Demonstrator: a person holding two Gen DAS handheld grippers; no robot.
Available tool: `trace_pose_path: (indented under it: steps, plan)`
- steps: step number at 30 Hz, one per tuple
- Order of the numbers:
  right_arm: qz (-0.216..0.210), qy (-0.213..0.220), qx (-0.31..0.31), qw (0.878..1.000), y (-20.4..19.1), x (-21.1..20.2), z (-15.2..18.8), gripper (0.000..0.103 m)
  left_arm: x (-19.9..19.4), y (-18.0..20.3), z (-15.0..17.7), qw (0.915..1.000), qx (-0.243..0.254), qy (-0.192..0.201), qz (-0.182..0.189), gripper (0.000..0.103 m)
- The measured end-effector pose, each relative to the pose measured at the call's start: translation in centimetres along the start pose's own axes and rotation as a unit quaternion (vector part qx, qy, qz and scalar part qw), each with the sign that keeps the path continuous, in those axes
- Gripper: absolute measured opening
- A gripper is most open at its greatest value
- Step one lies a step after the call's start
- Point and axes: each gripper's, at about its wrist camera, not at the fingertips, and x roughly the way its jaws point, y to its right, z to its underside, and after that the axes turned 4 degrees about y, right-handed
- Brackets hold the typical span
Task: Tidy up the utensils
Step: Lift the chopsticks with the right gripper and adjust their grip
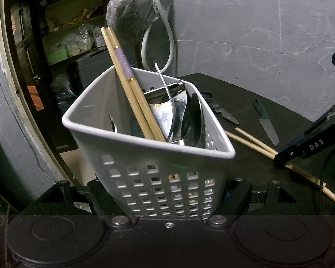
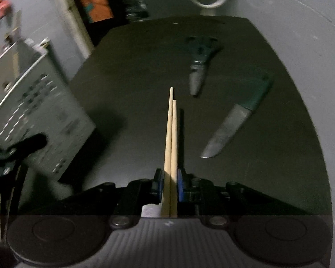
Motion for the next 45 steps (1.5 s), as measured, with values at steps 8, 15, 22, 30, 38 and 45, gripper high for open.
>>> trace_pose_path:
  steps: [8,15,22,30,38,45]
  plan:
    - [-0.018,0.023,-0.069,0.997,-2.9,0.9,-1.0,0.015,0.0,0.0,0.0,1.0,0.0,0.0,0.001,0.079]
    - [-0.016,0.026,-0.052,0.998,-2.0,2.6,-1.5,0.023,0.0,0.0,0.0,1.0,0.001,0.0,0.002,0.079]
    - [-0.023,0.042,0.006,0.999,0.2,0.1,0.0,0.035,0.1,0.0,0.0,1.0,0.001,0.001,0.003,0.079]
    - [-0.001,0.027,0.005,1.0,0.7,-1.7,1.7,0.035,0.1,0.0,-0.1,1.0,0.002,0.001,0.003,0.079]
    - [-0.004,0.013,0.003,1.0,0.0,-1.2,2.4,0.035,0.1,0.0,-0.1,1.0,0.002,0.001,0.003,0.079]
    - [0.006,0.011,-0.002,1.0,-0.3,-0.4,2.2,0.035,0.1,0.0,-0.1,1.0,0.002,0.001,0.003,0.079]
